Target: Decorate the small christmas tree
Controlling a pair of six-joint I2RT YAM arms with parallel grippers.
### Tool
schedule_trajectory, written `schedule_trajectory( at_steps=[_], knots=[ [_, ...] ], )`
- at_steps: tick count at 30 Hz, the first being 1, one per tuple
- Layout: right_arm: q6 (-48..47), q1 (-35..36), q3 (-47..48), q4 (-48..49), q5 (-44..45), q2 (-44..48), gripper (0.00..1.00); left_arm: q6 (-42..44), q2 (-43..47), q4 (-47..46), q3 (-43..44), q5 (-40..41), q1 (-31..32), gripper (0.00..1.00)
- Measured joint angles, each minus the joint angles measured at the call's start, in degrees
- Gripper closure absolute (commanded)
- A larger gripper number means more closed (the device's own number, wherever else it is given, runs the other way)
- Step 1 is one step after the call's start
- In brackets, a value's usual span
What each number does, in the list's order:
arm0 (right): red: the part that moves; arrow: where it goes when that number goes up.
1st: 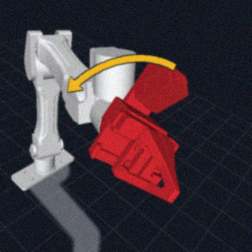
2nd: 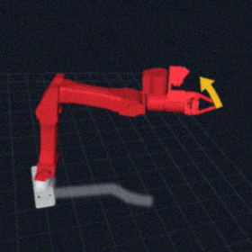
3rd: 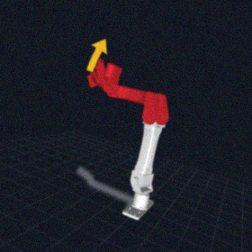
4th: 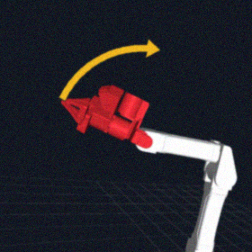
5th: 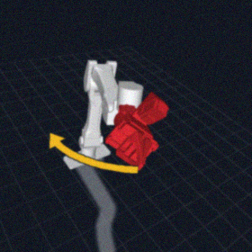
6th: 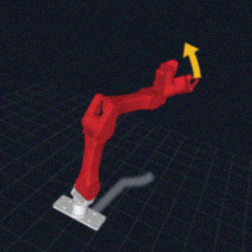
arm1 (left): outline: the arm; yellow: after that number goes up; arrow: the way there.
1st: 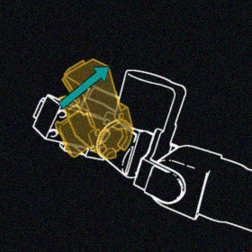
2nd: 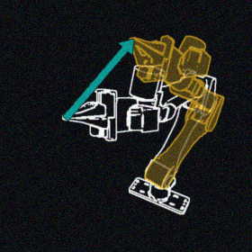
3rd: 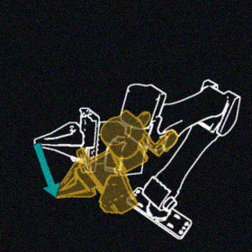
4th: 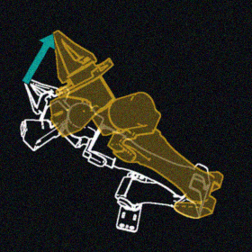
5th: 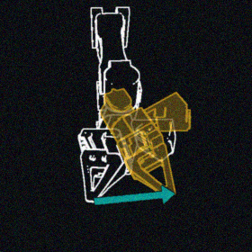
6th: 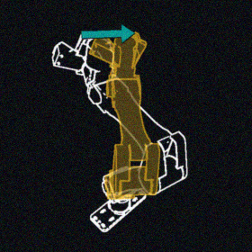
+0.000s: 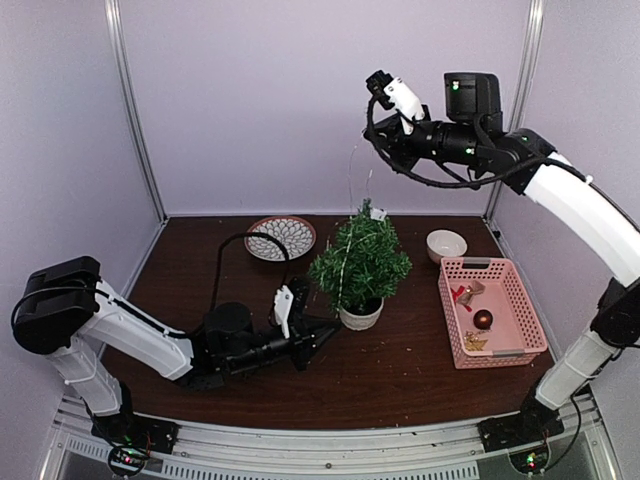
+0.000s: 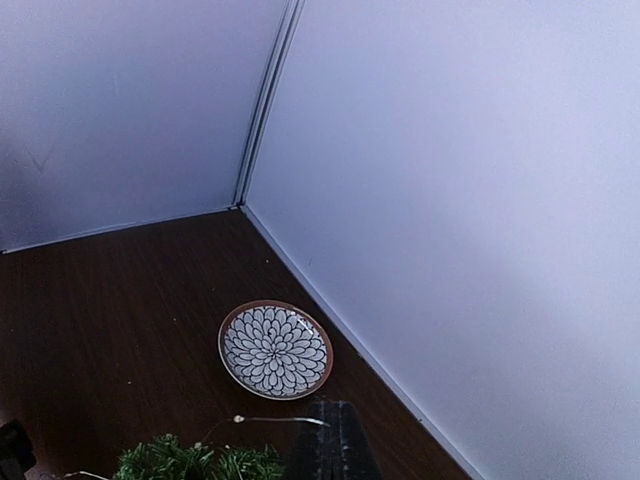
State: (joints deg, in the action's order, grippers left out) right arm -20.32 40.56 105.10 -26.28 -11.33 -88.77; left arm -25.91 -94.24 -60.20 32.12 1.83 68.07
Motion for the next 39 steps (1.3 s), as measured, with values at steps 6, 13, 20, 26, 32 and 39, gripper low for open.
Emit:
schedule_trajectory(
  at_steps=[6,13,20,26,32,39],
  knots=[
    [-3.19,0.0,0.44,0.63,3.67,-5.2,1.0,-0.5,0.02,-0.31,-0.9,0.98,0.0,1.0],
    [-6.67,0.0,2.05,1.29,9.11,-5.86,1.0,-0.61,0.61,-0.17,-1.31,2.14,-0.02,1.0],
    [-7.89,0.24,6.47,2.82,11.02,-5.86,1.0,-2.64,6.05,0.09,-2.4,3.52,-2.12,1.0],
    [-8.79,0.59,7.04,3.34,11.13,-5.86,1.0,-3.54,8.57,3.43,-1.25,1.79,-3.72,1.0],
    [-9.94,1.11,6.97,3.37,12.22,-5.86,1.0,-2.89,12.48,18.38,6.29,-2.1,-3.76,1.0],
    [-11.39,1.6,3.98,3.48,16.76,-4.24,1.0,-1.38,15.74,36.76,17.2,-9.73,-3.76,1.0]
  ],
)
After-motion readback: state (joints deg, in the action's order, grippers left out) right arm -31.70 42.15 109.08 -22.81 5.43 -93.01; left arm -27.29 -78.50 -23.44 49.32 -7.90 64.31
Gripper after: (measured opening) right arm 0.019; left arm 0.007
